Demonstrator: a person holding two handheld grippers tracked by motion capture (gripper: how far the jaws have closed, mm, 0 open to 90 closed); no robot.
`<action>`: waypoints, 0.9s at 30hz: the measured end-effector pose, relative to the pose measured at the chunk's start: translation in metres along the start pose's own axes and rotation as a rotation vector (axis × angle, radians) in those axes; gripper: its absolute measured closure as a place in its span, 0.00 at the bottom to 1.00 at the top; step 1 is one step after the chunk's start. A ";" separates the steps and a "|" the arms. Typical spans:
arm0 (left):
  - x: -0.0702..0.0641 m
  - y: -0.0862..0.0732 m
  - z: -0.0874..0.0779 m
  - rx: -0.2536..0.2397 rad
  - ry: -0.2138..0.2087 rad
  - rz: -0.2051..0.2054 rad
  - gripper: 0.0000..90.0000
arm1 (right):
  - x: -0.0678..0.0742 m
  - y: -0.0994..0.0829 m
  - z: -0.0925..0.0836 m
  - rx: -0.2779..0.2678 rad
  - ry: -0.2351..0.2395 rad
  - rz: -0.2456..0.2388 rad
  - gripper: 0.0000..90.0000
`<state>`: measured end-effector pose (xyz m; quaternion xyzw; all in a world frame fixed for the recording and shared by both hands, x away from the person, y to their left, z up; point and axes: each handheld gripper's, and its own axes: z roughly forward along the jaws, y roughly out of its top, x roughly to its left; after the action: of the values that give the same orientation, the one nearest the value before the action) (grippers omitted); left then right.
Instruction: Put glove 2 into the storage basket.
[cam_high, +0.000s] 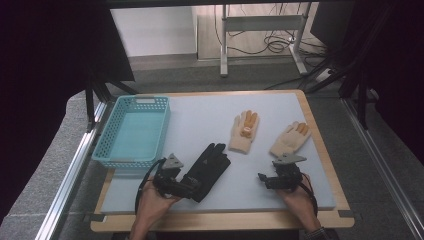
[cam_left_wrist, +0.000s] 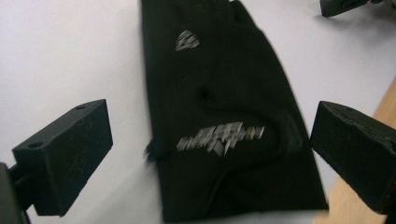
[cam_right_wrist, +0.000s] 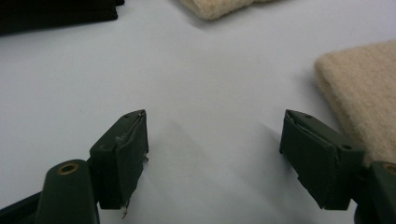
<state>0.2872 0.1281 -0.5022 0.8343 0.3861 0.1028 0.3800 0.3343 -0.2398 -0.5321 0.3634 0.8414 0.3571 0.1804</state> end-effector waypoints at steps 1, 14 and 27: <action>-0.005 0.008 0.012 0.020 0.000 0.012 0.00 | 0.000 0.000 0.000 0.000 0.001 0.001 0.26; 0.000 0.014 0.063 0.133 0.096 -0.002 0.00 | 0.000 0.000 0.000 0.001 0.007 0.002 0.25; -0.009 0.017 0.059 0.158 0.080 0.034 0.30 | 0.000 0.000 0.000 0.001 0.007 0.000 0.25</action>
<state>0.3178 0.0819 -0.5295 0.8633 0.3937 0.1116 0.2954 0.3345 -0.2399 -0.5322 0.3624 0.8421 0.3579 0.1772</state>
